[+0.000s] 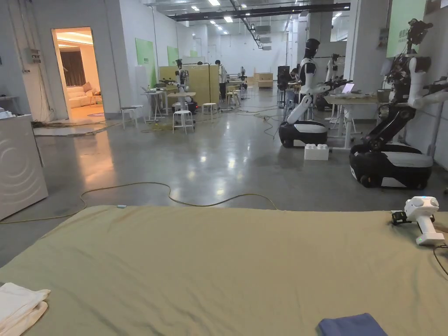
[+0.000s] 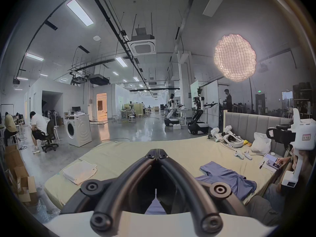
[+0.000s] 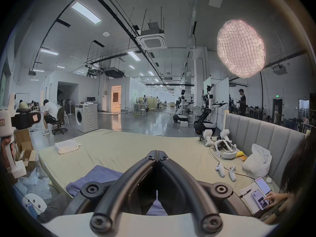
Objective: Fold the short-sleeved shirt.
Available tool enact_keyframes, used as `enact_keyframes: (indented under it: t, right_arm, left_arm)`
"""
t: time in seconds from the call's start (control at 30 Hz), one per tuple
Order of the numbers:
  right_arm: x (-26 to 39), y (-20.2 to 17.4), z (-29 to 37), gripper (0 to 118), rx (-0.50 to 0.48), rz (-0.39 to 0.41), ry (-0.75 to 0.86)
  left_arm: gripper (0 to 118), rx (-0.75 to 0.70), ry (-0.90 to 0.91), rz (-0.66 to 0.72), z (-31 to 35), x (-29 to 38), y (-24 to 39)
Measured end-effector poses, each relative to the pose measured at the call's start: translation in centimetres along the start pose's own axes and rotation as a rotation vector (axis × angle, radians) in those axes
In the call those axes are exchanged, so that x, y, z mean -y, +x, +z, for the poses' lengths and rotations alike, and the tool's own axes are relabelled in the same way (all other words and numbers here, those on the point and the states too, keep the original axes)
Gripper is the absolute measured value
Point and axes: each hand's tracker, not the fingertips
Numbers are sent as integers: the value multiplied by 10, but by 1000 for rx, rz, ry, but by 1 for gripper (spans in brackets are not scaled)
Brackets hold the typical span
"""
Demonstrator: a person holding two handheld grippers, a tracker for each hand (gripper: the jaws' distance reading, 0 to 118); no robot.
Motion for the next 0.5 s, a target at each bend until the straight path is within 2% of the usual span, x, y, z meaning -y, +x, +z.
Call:
enact_keyframes:
  t: [0.13,0.23,0.37,0.4,0.47,0.5]
  right_arm:
    - [1,-1,-9,0,3,12,-3]
    - [9,1,-19,0,6,12,-27]
    - [27,5,-35,0,-24,-19,-105]
    - [32,7,-39,0,-32,-26,-123]
    - [44,11,-49,0,-30,-27,-178]
    - [50,14,-52,0,-33,-29,-193]
  left_arm:
    - [0,41,-26,3,-12,0,0]
    - [0,109,-99,79,-35,9,-5]
    - [0,131,-344,119,-105,39,-19]
    - [8,172,-367,150,-125,55,-27]
    - [79,226,-516,230,-178,91,-39]
    - [98,222,-578,246,-203,109,-45]
